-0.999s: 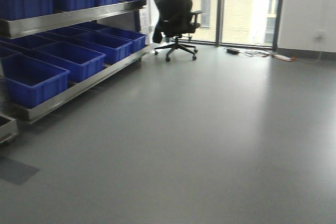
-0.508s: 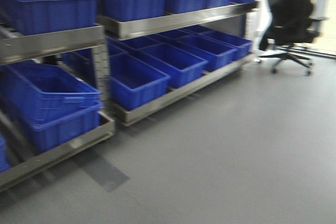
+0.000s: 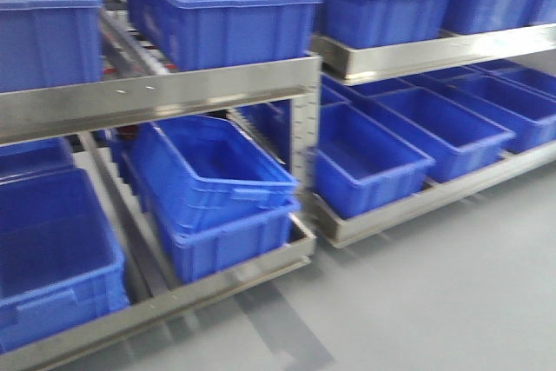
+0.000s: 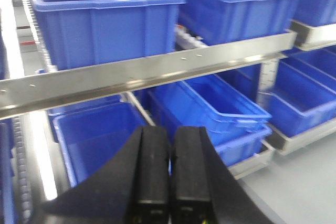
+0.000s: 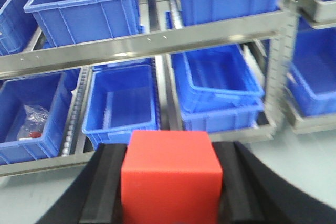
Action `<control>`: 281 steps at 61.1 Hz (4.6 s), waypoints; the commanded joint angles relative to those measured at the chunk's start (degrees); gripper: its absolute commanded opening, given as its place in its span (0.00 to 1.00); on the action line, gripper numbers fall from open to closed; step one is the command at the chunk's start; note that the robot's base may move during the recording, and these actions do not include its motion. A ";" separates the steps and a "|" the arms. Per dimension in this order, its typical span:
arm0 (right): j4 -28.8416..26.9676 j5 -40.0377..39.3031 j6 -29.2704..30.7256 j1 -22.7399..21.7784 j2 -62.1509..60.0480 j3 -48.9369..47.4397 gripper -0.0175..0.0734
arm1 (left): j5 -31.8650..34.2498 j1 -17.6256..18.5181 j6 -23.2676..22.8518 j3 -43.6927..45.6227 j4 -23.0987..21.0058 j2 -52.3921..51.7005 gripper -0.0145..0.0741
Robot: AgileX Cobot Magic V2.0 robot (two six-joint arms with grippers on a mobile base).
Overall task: Pick red cube and place on left shelf
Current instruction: 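Drive the base up to the shelf rack of blue crates, then lower the red cube into the blue crate with the right gripper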
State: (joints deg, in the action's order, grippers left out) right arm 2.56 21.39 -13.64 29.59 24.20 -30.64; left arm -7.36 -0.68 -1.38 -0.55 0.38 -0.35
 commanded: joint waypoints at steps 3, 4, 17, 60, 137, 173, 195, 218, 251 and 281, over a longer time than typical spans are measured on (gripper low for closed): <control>0.74 -5.00 0.50 0.05 0.45 -1.66 0.39 | 5.11 0.33 -0.05 -1.32 -0.38 -0.85 0.28; 0.74 -5.00 0.50 0.05 0.45 -1.66 0.39 | 5.11 0.33 -0.05 -1.32 -0.38 -0.85 0.28; 0.74 -5.00 0.50 0.05 0.45 -1.66 0.39 | 5.11 0.33 -0.05 -1.32 -0.38 -0.85 0.28; 0.74 -4.99 0.50 0.05 0.50 -1.66 0.39 | 5.11 0.33 -0.05 -1.32 -0.38 -0.85 0.28; 0.74 -4.99 0.50 0.05 0.57 -1.66 0.39 | 5.11 0.33 -0.05 -1.32 -0.38 -0.85 0.28; 0.27 -5.56 0.44 0.05 0.57 -1.86 0.39 | 5.11 0.33 -0.05 -1.32 -0.38 -0.85 0.28; 0.27 1.20 3.53 0.34 8.63 -12.55 0.39 | 5.11 0.33 -0.05 -1.32 -0.38 -0.85 0.28; 0.33 1.00 5.48 10.27 27.52 -22.67 0.39 | 5.11 0.33 -0.05 -1.32 -0.38 -0.85 0.28; 1.07 3.64 5.48 11.16 63.09 -46.44 0.39 | 5.11 0.33 -0.05 -1.32 -0.38 -0.85 0.28; 1.14 13.39 5.48 7.74 84.36 -65.01 0.39 | 5.11 0.33 -0.05 -1.32 -0.38 -0.85 0.28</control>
State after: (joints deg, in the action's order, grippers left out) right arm 2.81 35.89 -8.69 38.49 109.77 -91.84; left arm -7.36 -0.68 -1.38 -0.55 0.38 -0.35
